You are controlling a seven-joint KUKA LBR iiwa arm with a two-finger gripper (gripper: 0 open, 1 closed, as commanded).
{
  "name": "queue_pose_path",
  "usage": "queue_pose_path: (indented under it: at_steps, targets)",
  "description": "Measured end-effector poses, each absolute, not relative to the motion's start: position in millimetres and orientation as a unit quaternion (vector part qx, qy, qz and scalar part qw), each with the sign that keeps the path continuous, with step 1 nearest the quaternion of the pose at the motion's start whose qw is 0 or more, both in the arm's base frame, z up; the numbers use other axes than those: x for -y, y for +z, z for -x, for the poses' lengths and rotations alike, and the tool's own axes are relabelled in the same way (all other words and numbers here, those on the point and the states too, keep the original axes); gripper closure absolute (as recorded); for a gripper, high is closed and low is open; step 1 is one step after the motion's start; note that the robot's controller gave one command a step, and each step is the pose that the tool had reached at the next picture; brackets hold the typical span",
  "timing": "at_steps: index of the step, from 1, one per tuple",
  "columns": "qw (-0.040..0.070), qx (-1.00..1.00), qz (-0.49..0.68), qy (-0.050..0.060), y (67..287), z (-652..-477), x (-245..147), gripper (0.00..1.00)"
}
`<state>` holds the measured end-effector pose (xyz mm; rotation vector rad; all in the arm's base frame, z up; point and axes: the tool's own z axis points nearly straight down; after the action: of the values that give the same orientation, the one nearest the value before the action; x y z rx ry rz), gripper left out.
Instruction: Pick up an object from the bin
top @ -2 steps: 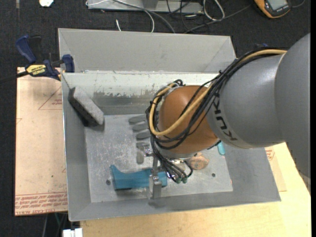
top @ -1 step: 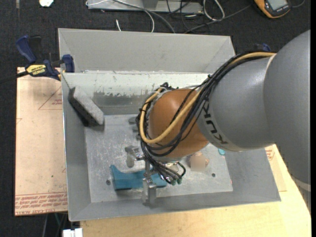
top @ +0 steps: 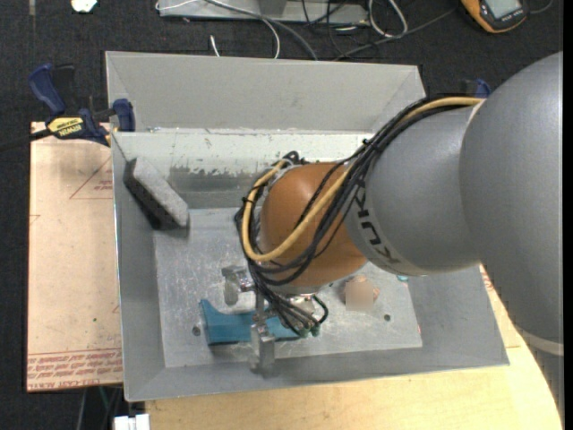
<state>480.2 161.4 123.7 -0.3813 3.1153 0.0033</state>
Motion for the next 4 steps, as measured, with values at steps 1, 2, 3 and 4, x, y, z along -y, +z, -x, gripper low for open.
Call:
queue_pose_path:
  at_steps: [1,2,3,4]
  targets:
    - [0.014,-0.989,0.147,0.003,71.5,-488.9,-160.1,0.0]
    - [0.011,-0.99,0.141,0.004,71.6,-481.0,-175.6,1.0]
    - [0.011,-0.99,0.141,0.004,71.6,-481.0,-175.6,1.0]
    - [0.003,-0.99,0.141,0.002,104.0,-476.3,-174.2,1.0]
